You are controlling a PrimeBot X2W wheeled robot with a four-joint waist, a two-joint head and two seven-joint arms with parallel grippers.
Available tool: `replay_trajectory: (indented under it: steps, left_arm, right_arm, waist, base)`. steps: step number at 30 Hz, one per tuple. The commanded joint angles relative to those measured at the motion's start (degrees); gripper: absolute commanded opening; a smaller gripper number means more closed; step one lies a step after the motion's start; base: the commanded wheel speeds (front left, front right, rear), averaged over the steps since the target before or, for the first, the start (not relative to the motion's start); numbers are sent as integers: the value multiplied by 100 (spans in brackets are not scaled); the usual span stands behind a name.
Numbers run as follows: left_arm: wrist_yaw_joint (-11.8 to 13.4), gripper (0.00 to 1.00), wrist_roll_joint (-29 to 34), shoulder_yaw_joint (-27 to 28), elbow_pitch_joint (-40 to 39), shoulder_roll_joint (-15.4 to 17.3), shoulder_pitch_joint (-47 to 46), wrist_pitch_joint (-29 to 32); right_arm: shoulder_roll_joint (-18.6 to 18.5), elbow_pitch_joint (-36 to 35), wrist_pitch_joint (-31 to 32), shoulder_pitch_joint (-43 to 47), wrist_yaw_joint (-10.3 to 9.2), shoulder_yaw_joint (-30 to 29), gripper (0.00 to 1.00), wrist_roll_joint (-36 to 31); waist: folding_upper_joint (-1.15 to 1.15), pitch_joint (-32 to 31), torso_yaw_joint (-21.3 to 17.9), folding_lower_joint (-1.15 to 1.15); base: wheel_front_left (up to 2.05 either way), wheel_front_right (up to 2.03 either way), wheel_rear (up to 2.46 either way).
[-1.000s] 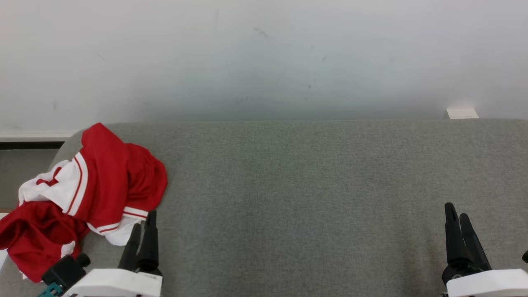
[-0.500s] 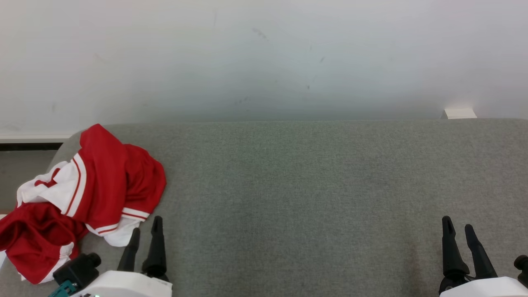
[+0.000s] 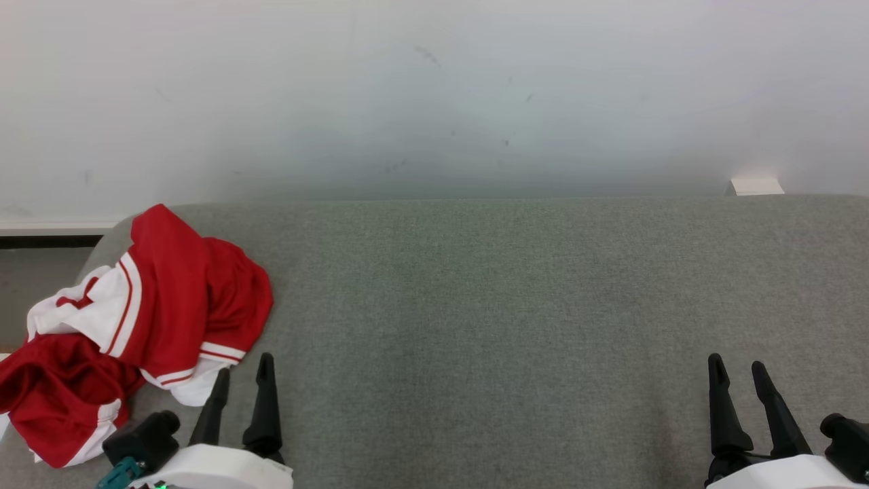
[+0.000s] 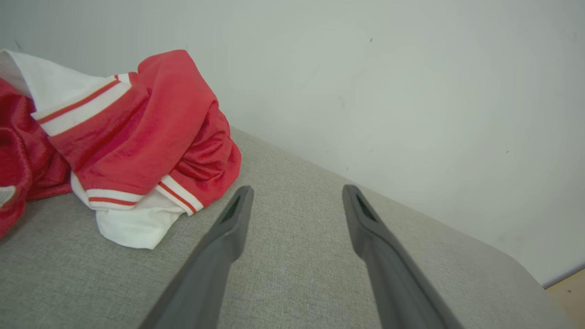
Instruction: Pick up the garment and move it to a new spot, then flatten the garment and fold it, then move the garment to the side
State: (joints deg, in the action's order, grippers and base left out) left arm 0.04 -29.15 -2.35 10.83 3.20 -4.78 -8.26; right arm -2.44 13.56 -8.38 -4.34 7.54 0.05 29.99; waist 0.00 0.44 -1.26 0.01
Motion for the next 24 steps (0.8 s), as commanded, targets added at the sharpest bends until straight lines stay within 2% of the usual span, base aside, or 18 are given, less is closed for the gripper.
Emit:
replay_trajectory:
  steps: [1, 16, 24]
  left_arm:
    - [-2, 100, 180, -3, -53, 58, -91, -72]
    - [55, 100, 1051, -72, -49, 47, -83, -271]
    - [2, 100, 1385, -80, -33, 21, -70, -373]
  right_arm:
    - [-42, -29, -53, -89, -6, 29, 100, -184]
    - [-51, -143, -259, -86, -7, 148, 100, -1000]
    - [-54, -204, -359, -64, -7, 142, 100, -1304]
  waist:
    - [0, -1, -2, -1]
    - [0, -10, -42, -1]
    - [0, -31, -59, -1]
  base:
    - [0, 0, 0]
    - [0, 0, 0]
    - [0, 0, 0]
